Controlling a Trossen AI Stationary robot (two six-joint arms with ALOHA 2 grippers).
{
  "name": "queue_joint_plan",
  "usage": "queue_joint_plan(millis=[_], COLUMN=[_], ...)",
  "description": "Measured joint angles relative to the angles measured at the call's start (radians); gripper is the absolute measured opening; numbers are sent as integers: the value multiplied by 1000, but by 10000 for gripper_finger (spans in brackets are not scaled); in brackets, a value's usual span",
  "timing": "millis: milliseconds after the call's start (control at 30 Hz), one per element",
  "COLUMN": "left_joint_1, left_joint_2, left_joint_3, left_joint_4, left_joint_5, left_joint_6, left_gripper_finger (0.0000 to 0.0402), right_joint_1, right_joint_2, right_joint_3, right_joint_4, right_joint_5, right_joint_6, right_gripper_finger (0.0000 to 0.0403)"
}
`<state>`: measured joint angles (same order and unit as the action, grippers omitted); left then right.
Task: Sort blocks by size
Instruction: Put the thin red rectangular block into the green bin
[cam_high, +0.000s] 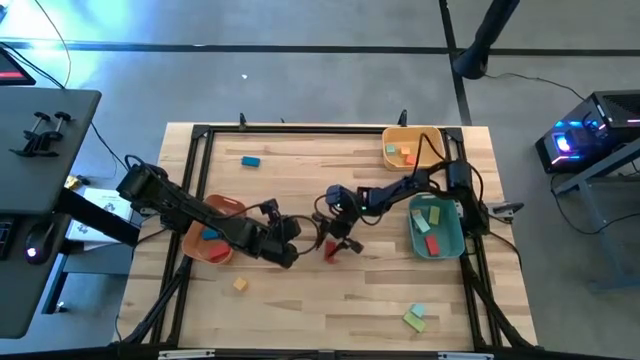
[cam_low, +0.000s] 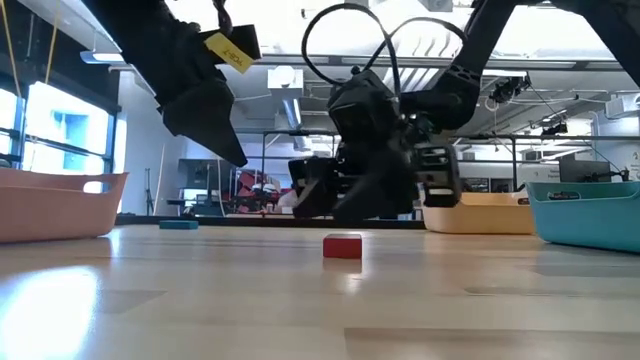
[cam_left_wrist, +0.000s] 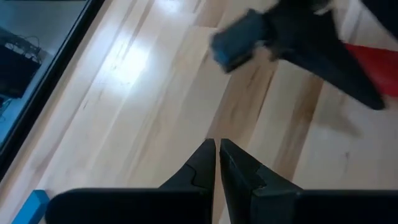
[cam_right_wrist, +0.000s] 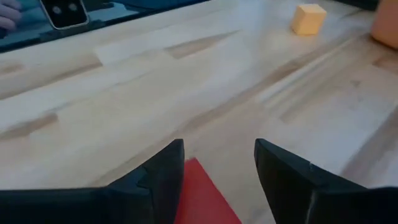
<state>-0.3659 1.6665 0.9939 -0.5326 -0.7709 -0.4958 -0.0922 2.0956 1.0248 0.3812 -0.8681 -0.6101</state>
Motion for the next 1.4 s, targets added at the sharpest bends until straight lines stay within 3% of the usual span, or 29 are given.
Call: queue_joint_plan(millis=[300,467,633,767,900,1000,1133,1300,1400], left_joint_1=[6,6,6,6,6,6,3,-9,-23], left_joint_2=[0,0,0,0,0,0,0,0,0], left_joint_3=[0,0,0,0,0,0,0,0,0], left_joint_4=[4,6,7,7,7,7,6,4,8], left_joint_5=[0,1,1,1,2,2,1,1,-13], left_joint_6=[44,44,43,29,26,25,17,-21,-28], left_gripper_finger=[11,11,11,11,11,11,11,11,11], right_joint_1=[10,-9,-4,-6,-3,11,40,113,149], right_joint_2=[-1,-3,26,39,35,15,-69,-295,-482], right_joint_3=[0,2,4,4,5,5,1,-104,-214], right_joint_4=[-54,-178,-179,-155,-150,-179,-275,-421,-488], right_joint_5=[5,50,45,51,96,194,347,814,977], right_joint_6=[-5,-191,-194,-75,98,167,205,278,390], right_gripper_finger=[268,287,271,237,178,127,129,129,129])
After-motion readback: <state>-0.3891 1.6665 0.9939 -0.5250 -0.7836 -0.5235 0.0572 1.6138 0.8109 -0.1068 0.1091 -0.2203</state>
